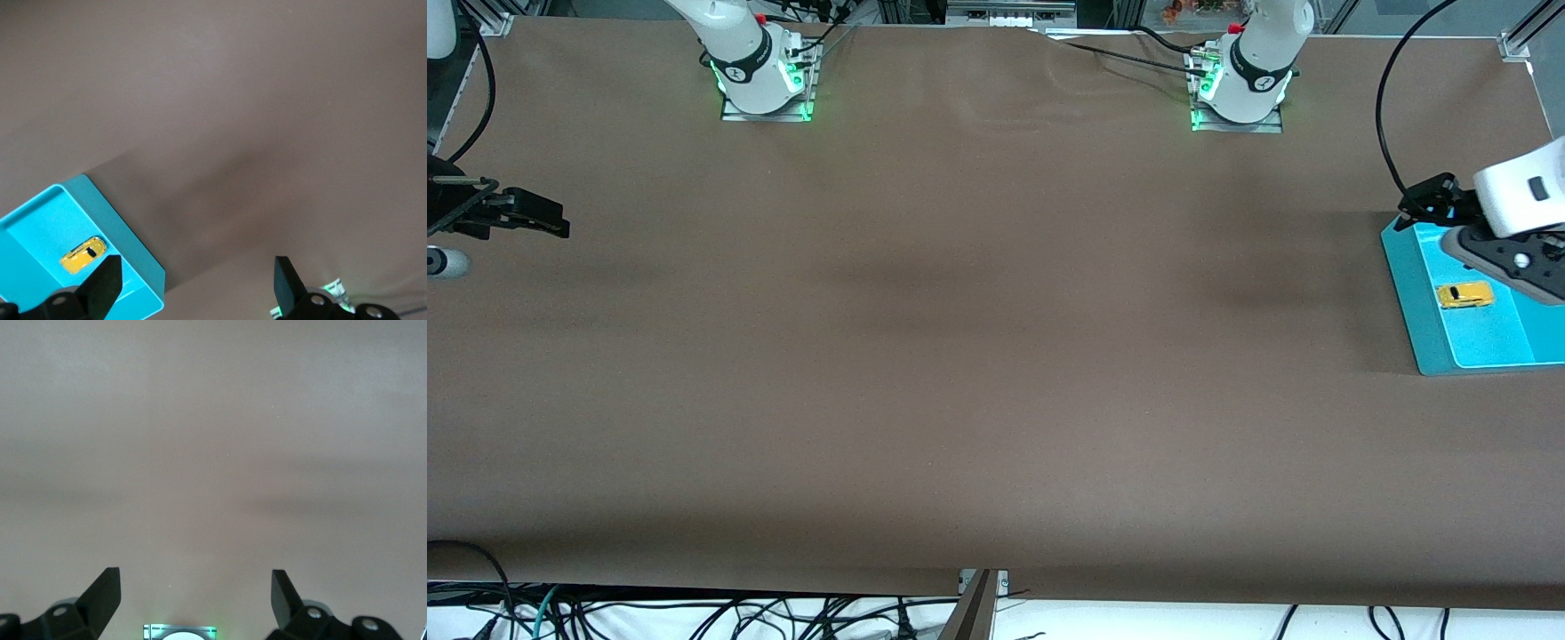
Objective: Wind and store yellow beetle car
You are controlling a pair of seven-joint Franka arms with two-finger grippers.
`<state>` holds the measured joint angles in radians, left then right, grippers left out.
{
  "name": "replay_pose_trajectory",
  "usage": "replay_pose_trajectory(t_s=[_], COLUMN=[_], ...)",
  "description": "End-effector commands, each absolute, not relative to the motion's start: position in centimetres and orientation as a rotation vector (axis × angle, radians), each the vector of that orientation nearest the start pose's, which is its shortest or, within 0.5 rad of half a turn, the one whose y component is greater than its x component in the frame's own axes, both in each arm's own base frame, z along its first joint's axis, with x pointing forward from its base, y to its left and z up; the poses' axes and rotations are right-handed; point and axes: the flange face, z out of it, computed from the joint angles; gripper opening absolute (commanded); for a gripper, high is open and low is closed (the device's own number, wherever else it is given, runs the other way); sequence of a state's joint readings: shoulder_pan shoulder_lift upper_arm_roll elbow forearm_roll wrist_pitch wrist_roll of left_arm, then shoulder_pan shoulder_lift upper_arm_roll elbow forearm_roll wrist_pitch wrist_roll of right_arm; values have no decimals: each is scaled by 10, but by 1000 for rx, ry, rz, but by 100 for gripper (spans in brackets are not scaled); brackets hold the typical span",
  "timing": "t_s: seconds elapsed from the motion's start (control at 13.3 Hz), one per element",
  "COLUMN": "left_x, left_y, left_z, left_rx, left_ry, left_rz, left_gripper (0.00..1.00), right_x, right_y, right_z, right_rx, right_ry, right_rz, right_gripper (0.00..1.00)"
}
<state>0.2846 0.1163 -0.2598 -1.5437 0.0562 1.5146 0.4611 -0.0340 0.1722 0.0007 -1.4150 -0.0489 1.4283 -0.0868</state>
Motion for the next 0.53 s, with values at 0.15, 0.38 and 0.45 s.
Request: replay_pose_trajectory(t_s=[0.15, 0.38, 0.45], left_x=[530, 523, 523], left_y=[-29, -43, -43], left_z=[582, 587, 587], left_rx=[-3092, -3093, -3095], left_ry=[170, 130, 130], left_rz=[50, 35, 33], left_gripper=[100, 100, 100], right_x=[591, 591, 591], right_y=[-25, -23, -23], right_z=[591, 591, 591], right_rx=[-3157, -3158, -3158], right_ry=[-76, -71, -62], right_rz=[243, 243, 243], right_gripper=[100, 100, 100])
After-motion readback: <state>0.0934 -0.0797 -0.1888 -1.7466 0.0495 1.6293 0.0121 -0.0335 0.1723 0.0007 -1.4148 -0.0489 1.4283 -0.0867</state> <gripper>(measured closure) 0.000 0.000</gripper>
